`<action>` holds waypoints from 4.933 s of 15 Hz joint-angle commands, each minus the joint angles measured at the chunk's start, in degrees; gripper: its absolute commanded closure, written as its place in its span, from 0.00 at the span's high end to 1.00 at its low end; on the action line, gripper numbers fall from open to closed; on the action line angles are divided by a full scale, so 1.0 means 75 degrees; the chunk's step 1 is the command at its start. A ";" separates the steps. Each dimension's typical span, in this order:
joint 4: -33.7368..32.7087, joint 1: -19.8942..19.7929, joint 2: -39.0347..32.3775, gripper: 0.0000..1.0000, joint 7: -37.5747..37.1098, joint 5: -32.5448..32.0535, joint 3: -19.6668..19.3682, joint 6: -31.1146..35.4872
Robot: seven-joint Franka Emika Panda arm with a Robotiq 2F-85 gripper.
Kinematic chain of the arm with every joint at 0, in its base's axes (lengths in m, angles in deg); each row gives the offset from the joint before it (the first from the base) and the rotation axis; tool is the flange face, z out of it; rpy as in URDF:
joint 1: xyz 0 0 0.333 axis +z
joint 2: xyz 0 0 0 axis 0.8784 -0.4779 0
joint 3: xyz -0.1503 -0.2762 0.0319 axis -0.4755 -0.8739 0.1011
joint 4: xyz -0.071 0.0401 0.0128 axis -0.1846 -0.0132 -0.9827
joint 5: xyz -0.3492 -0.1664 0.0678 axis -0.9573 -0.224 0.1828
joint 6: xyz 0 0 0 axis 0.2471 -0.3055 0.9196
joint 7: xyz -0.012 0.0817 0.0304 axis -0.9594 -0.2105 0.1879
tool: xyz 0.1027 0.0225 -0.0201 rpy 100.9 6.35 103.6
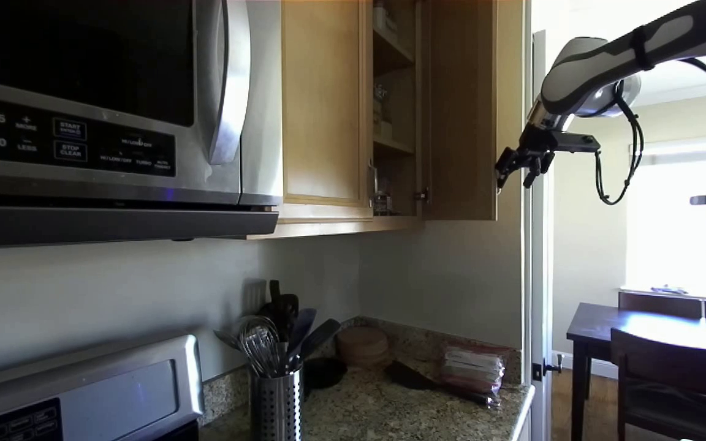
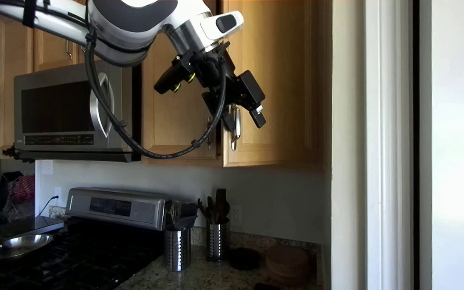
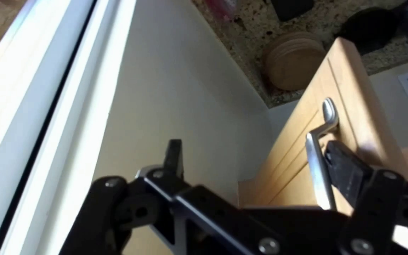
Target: Open the cabinet door
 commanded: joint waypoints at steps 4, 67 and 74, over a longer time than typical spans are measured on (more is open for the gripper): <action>0.0045 -0.0641 -0.0492 1.00 -0.0958 -0.1539 0.0426 0.0110; 0.1644 0.1712 0.1434 0.07 0.1836 0.1109 -0.0991 0.3338; 0.1517 0.0978 0.0297 0.06 0.1762 0.0621 -0.0993 0.4830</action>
